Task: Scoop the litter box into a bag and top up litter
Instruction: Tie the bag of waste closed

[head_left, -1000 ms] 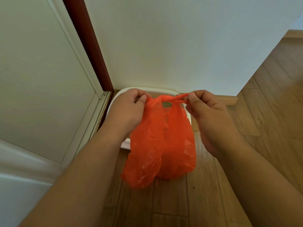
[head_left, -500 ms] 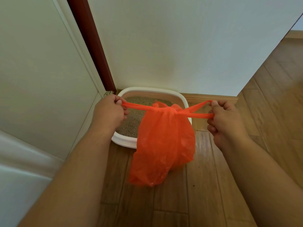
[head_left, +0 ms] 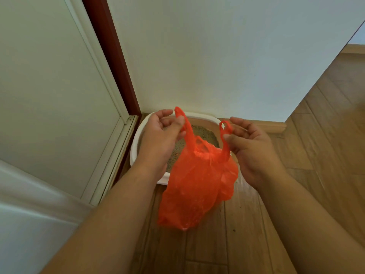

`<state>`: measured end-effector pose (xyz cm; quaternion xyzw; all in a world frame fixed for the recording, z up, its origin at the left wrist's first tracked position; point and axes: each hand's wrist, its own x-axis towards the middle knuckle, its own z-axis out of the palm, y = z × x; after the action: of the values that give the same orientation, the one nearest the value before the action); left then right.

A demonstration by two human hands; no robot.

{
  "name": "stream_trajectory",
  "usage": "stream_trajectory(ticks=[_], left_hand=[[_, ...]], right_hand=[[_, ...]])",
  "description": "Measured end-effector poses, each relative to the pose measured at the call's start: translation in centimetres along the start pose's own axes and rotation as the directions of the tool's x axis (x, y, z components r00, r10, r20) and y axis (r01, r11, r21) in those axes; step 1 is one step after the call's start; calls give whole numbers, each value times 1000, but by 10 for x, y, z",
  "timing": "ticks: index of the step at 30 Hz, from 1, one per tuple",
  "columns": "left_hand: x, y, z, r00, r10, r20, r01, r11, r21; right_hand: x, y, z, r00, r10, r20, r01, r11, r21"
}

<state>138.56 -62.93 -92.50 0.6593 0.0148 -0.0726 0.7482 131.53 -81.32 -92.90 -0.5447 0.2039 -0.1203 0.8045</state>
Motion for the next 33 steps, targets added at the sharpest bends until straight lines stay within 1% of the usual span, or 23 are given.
stream_trajectory(ticks=[2,4,5,6,7,9,10,12,13,14,15,16,17,18,20,21,24,25,27,29,30,32,33], left_hand=[[0,-10,-1,994,-19,108,5,992,122],[-2,-15,-2,981,-85,172,25,946,324],[-3,-17,-3,972,-142,189,42,890,455],[-5,-19,-3,959,-198,202,45,812,582],[-5,-23,-2,945,-247,213,44,743,667],[-5,-29,0,937,-298,181,66,661,747],[-5,-31,0,948,-295,121,87,605,791],[1,-34,-5,968,-251,23,84,409,909],[4,-33,-8,961,-276,22,76,340,938],[5,-32,-10,939,-340,47,72,329,942],[6,-31,-11,913,-398,86,69,360,930],[6,-30,-11,901,-416,122,59,397,916],[6,-30,-9,909,-391,146,34,418,908],[4,-28,-7,931,-333,153,6,430,903],[4,-27,-2,968,-217,123,-14,445,896],[4,-27,-1,971,-214,106,1,447,895],[3,-33,-1,935,-345,87,63,400,914],[2,-36,-1,923,-374,95,63,388,919],[1,-39,-1,925,-360,123,34,400,916],[1,-38,1,943,-306,128,38,482,876],[1,-37,2,949,-294,111,70,542,838],[0,-35,6,951,-306,48,180,674,716],[-1,-35,7,948,-318,18,230,723,652]], right_hand=[[0,4,1,1000,12,6,-12,999,-31],[1,4,3,1000,5,15,-5,1000,-27],[1,4,4,1000,-4,17,4,1000,-9],[2,4,4,1000,-14,19,14,1000,9],[2,3,4,999,-23,23,23,999,24],[2,2,4,998,-32,49,30,999,40],[1,1,4,997,-33,65,30,998,47],[0,-2,3,996,-32,80,27,998,62],[0,-4,2,997,-33,77,28,997,67],[0,-6,2,997,-35,72,30,997,72],[0,-7,1,997,-37,70,31,997,75],[-1,-8,1,997,-37,69,31,997,75],[-1,-9,0,997,-37,64,32,997,70],[-1,-9,-1,998,-35,56,32,998,62],[-1,-11,-1,999,-35,35,34,999,39],[-1,-11,-1,999,-42,27,42,999,14],[-4,-11,0,998,-62,31,65,993,-99],[-5,-11,1,998,-57,33,61,990,-130],[-6,-11,4,999,-31,43,37,988,-152],[-8,-12,6,997,8,74,0,994,-112],[-9,-13,7,995,24,98,-16,996,-86],[-10,-15,8,988,53,144,-47,998,-46],[-11,-15,8,986,65,155,-60,998,-34]])
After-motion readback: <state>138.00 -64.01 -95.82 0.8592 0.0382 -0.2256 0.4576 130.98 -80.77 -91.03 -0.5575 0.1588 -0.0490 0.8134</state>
